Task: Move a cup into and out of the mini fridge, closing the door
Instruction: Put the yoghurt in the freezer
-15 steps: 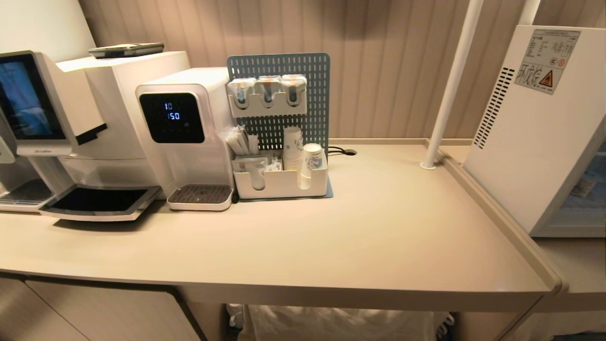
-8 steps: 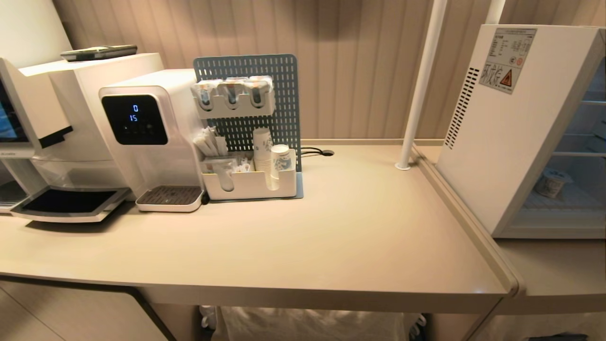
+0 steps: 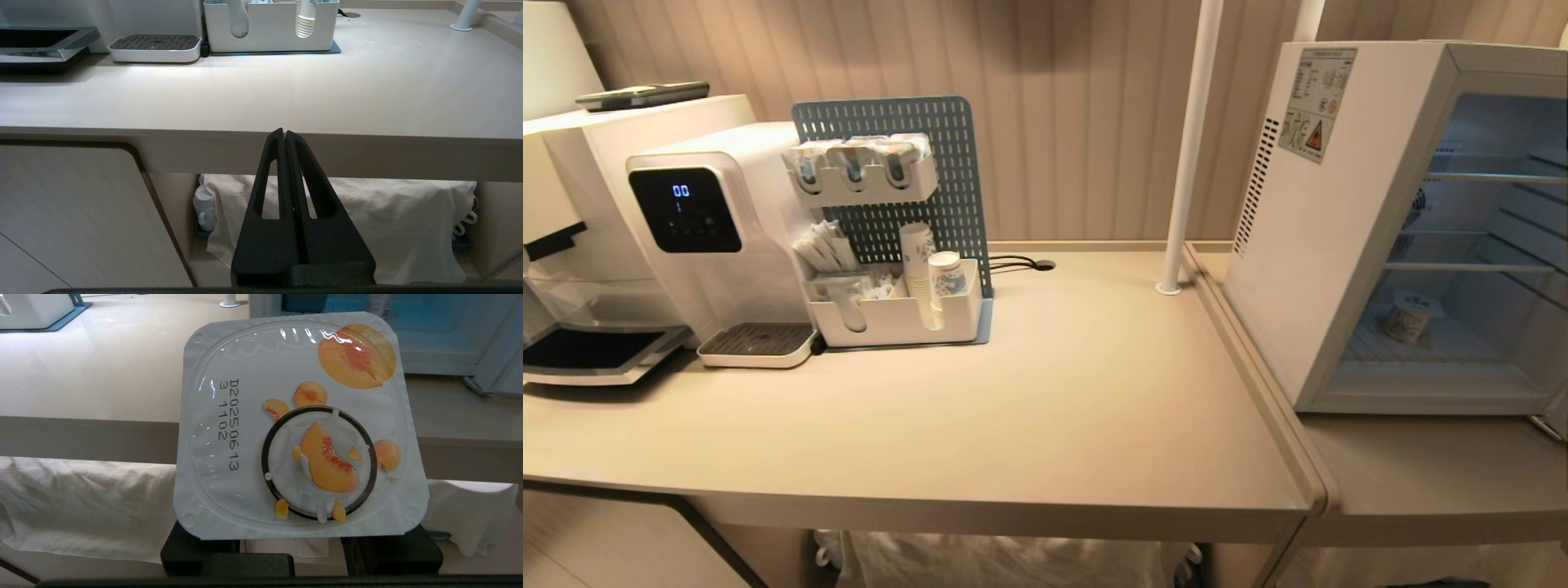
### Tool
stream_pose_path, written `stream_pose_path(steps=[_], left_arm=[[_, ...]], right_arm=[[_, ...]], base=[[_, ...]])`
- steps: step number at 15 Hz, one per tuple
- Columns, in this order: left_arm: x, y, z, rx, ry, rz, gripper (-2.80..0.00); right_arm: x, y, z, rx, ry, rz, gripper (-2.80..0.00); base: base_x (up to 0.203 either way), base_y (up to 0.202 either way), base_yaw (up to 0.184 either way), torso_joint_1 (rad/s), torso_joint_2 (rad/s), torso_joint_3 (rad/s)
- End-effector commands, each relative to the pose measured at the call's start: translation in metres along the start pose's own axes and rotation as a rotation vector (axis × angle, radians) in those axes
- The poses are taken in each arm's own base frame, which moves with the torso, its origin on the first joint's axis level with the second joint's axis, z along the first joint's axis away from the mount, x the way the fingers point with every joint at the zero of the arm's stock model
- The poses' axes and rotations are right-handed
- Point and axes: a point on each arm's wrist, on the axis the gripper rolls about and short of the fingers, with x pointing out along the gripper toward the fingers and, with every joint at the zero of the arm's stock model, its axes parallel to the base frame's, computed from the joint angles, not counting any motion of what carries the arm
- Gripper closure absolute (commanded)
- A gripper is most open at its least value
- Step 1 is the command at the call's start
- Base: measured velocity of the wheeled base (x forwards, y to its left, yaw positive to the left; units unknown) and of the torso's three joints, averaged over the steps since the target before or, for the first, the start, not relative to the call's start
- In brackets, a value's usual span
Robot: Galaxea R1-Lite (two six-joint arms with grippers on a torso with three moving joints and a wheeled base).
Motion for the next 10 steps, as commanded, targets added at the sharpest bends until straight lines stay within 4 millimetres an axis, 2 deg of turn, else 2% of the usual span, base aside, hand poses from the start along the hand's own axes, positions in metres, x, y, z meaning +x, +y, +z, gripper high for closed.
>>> stream_pose_path(steps=[1,10], left_arm=[[0.0001,0.0000,0.0001,-0.001,0.001,0.000,0.00],[0.0002,0.0000,-0.0003,-0.001,0.003,0.000,0.00]], right_arm=[[0.0001,0.0000,0.0001,-0.002,0.002,0.001,0.00],[0.0000,0.0000,0.0003,-0.005,0.002,0.002,0.00]], base=[[0.000,-0.196,-0.002,0.002,0.00,0.000],[0.000,-0.196,-0.002,0.002,0.00,0.002]])
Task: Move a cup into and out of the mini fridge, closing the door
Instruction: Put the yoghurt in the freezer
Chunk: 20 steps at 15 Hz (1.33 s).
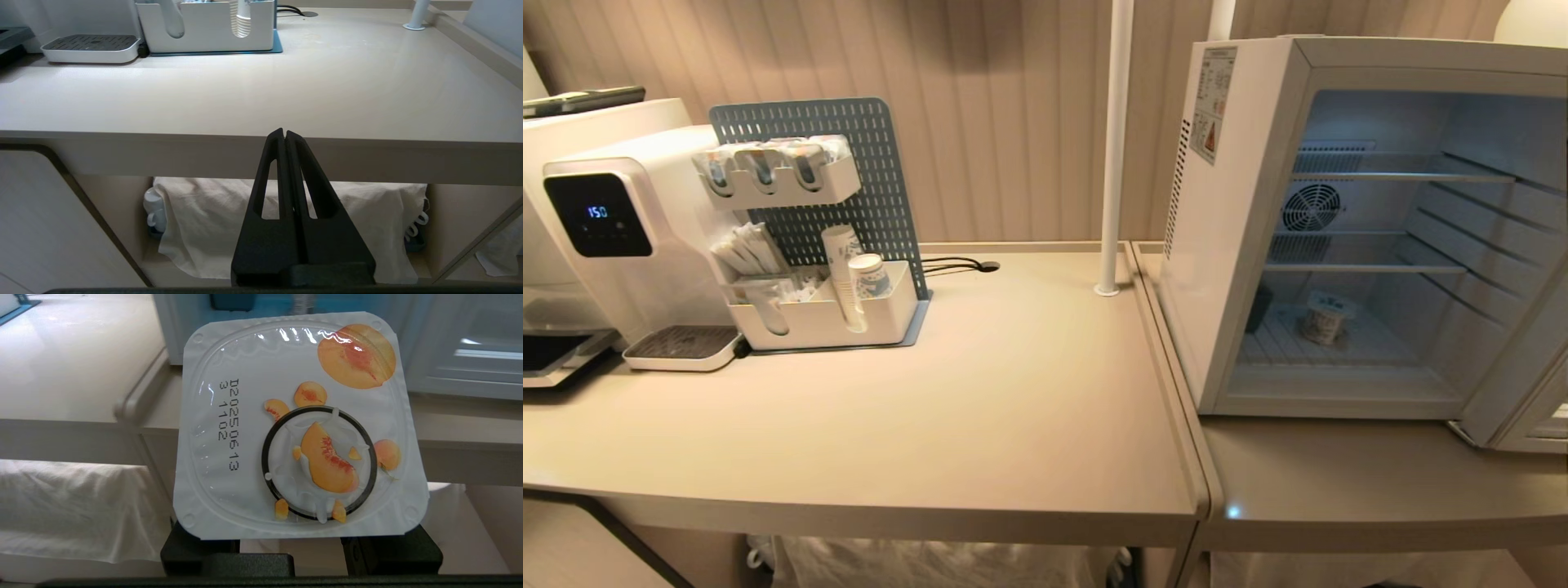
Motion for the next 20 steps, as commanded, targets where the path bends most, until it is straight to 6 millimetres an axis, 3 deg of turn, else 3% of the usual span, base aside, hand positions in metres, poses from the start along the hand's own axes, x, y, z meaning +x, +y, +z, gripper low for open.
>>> stream_pose_path(steps=[1,11,20], left_arm=[[0.0001,0.0000,0.0002,0.000,0.001,0.000,0.00],[0.0001,0.0000,0.0001,-0.001,0.001,0.000,0.00],[0.0002,0.0000,-0.0002,0.000,0.002,0.000,0.00]], right_arm=[[0.0001,0.0000,0.0000,0.000,0.002,0.001,0.00],[0.0001,0.0000,0.0000,-0.002,0.002,0.001,0.00],[0.0037,-0.0001,0.0022,-0.066,0.032,0.009,0.00]], base=[[0.000,-0.197,-0.005,0.002,0.01,0.006],[0.000,-0.191,-0.002,0.002,0.00,0.003],[0.000,-0.009,-0.001,0.001,0.00,0.000]])
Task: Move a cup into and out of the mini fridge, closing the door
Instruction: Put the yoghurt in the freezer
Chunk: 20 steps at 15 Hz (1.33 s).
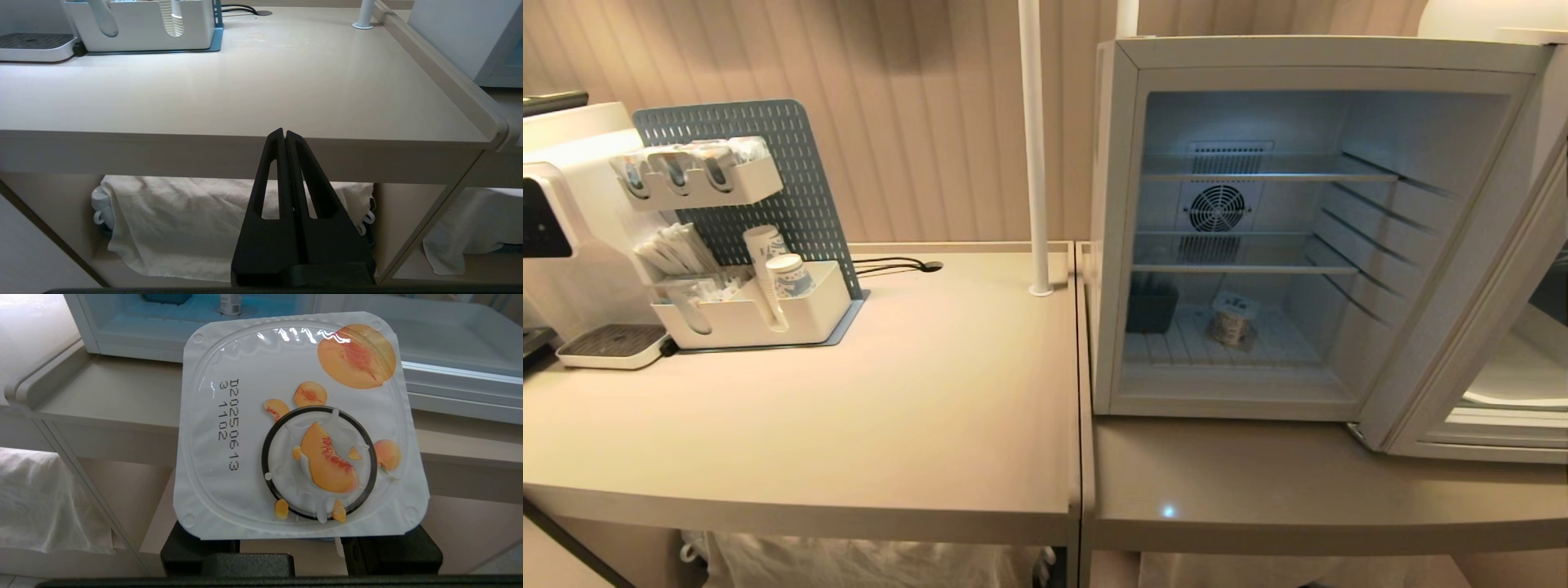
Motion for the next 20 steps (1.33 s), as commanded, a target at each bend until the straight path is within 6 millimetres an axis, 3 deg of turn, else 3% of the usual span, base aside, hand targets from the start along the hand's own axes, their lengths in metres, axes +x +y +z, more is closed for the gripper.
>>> stream_pose_path(steps=[1,8,10,12,14,16,20], left_arm=[[0.000,0.000,0.000,-0.001,0.002,-0.001,0.00],[0.000,0.000,0.000,-0.001,0.000,-0.001,0.00],[0.000,0.000,0.000,-0.001,0.000,-0.001,0.00],[0.000,0.000,0.000,-0.002,0.000,-0.001,0.00],[0.000,0.000,0.000,-0.002,0.001,-0.001,0.00],[0.000,0.000,0.000,-0.002,0.001,-0.001,0.00],[0.000,0.000,0.000,-0.001,0.001,-0.001,0.00]], right_arm=[[0.001,0.000,0.000,-0.001,0.012,0.002,0.00],[0.000,-0.001,0.007,0.001,-0.129,-0.007,0.00],[-0.013,-0.003,0.042,0.013,-0.226,0.039,0.00],[-0.023,-0.009,0.096,0.031,-0.272,0.087,0.00],[-0.001,-0.010,0.120,0.049,-0.153,0.177,0.00],[0.027,-0.009,0.130,0.069,-0.025,0.334,0.00],[0.105,-0.006,0.131,0.099,0.269,0.496,0.00]], base=[[0.000,0.000,0.000,0.000,0.00,0.000],[0.000,0.000,0.000,0.000,0.00,0.000],[0.000,0.000,0.000,0.000,0.00,0.000],[0.000,0.000,0.000,0.000,0.00,0.000],[0.000,0.000,0.000,0.000,0.00,0.000],[0.000,0.000,0.000,0.000,0.00,0.000],[0.000,0.000,0.000,0.000,0.00,0.000]])
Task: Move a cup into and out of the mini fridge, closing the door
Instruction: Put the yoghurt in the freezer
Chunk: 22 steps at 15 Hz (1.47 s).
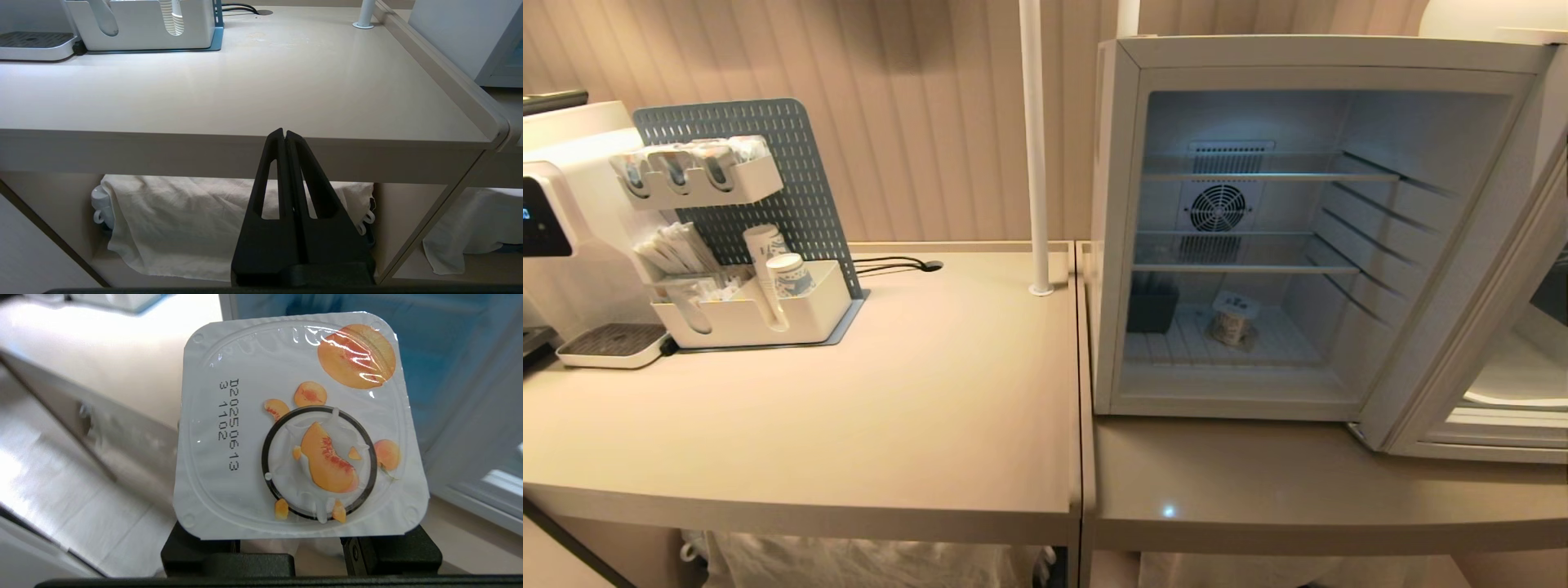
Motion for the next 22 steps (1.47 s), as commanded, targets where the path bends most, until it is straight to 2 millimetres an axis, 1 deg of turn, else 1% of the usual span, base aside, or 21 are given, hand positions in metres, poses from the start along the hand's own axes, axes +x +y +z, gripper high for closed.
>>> stream_pose_path(steps=[1,4,6,8,10,12,13,15,19,22], left_arm=[[0.000,0.000,0.000,-0.002,0.001,0.000,0.00],[0.000,0.000,0.000,-0.002,0.001,0.000,0.00],[0.000,0.000,0.000,-0.001,0.001,0.000,0.00],[0.000,0.000,0.000,0.000,0.001,0.000,0.00],[0.000,0.000,0.000,0.000,0.002,0.000,0.00],[0.000,0.000,0.000,-0.001,0.000,0.000,0.00],[0.000,0.000,0.000,-0.002,0.001,0.000,0.00],[0.000,0.000,0.000,-0.002,0.001,0.000,0.00],[0.000,0.000,0.000,-0.002,0.001,0.000,0.00],[0.000,0.000,0.000,-0.002,0.001,0.000,0.00]], right_arm=[[0.064,-0.030,-0.005,0.086,0.233,0.059,0.00],[0.123,-0.057,-0.017,0.097,0.299,0.092,0.00],[0.164,-0.075,-0.034,0.092,0.315,0.102,0.00],[0.204,-0.090,-0.055,0.080,0.319,0.111,0.00],[0.239,-0.100,-0.072,0.060,0.310,0.119,0.00],[0.273,-0.101,-0.081,0.028,0.291,0.128,0.00],[0.287,-0.099,-0.081,0.012,0.277,0.138,0.00],[0.305,-0.094,-0.083,-0.001,0.275,0.159,0.00],[0.330,-0.089,-0.102,-0.005,0.316,0.145,0.00],[0.351,-0.095,-0.107,-0.005,0.317,0.114,0.00]], base=[[0.000,0.000,0.000,0.000,0.00,0.000],[0.000,0.000,0.000,0.000,0.00,0.000],[0.000,0.000,0.000,0.000,0.00,0.000],[0.000,0.000,0.000,0.000,0.00,0.000],[0.000,0.000,0.000,0.000,0.00,0.000],[0.000,0.000,0.000,0.000,0.00,0.000],[0.000,0.000,0.000,0.000,0.00,0.000],[0.000,0.000,0.000,0.000,0.00,0.000],[0.000,0.000,0.000,0.000,0.00,0.000],[0.000,0.000,0.000,0.000,0.00,0.000]])
